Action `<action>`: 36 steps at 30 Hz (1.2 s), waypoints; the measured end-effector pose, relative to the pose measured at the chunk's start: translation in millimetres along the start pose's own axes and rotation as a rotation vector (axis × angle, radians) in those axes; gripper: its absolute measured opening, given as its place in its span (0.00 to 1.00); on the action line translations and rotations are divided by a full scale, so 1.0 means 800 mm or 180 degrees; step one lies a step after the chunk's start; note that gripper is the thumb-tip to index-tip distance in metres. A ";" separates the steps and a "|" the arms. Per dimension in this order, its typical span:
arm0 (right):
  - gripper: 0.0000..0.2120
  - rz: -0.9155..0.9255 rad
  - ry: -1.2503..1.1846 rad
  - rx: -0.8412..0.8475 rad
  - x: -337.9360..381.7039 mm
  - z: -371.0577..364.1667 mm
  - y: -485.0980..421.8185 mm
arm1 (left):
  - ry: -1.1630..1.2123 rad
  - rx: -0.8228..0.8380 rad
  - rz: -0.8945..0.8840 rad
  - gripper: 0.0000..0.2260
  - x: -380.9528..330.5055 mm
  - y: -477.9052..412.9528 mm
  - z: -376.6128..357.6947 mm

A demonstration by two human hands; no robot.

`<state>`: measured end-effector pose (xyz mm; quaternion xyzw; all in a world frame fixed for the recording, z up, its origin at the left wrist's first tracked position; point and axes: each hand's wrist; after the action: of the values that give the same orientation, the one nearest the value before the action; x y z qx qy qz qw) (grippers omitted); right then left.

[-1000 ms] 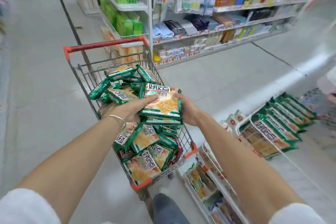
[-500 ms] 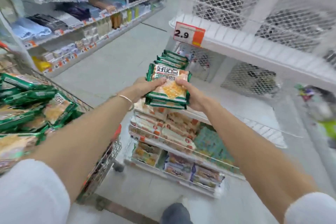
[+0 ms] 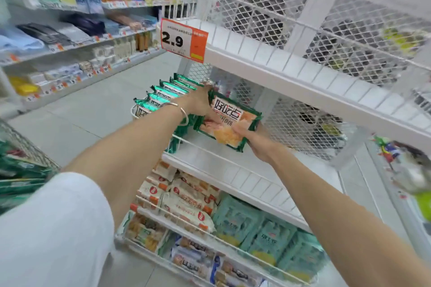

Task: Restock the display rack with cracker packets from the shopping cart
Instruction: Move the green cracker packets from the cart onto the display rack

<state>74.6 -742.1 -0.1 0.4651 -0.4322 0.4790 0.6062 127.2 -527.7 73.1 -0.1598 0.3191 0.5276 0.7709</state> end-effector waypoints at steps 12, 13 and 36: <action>0.49 0.0191 0.0543 -0.0088 -0.075 -0.020 -0.105 | -0.2796 -0.0633 -0.0198 0.47 0.077 -0.126 -0.070; 0.54 0.0259 0.0660 -0.0175 -0.082 -0.024 -0.122 | -0.2903 -0.0612 -0.0152 0.47 0.080 -0.134 -0.068; 0.42 0.2024 0.4124 -0.0459 -0.098 -0.014 -0.162 | -0.3567 -0.0952 0.0374 0.52 0.088 -0.174 -0.090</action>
<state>189.7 -758.9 -98.0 -0.1014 -0.1312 0.7818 0.6011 248.2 -573.9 -39.5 0.0546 -0.2072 0.6128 0.7606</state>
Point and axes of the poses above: each hand's wrist, its own y-axis away from the middle knuckle, its own z-axis out of the back of the hand, x = y × z
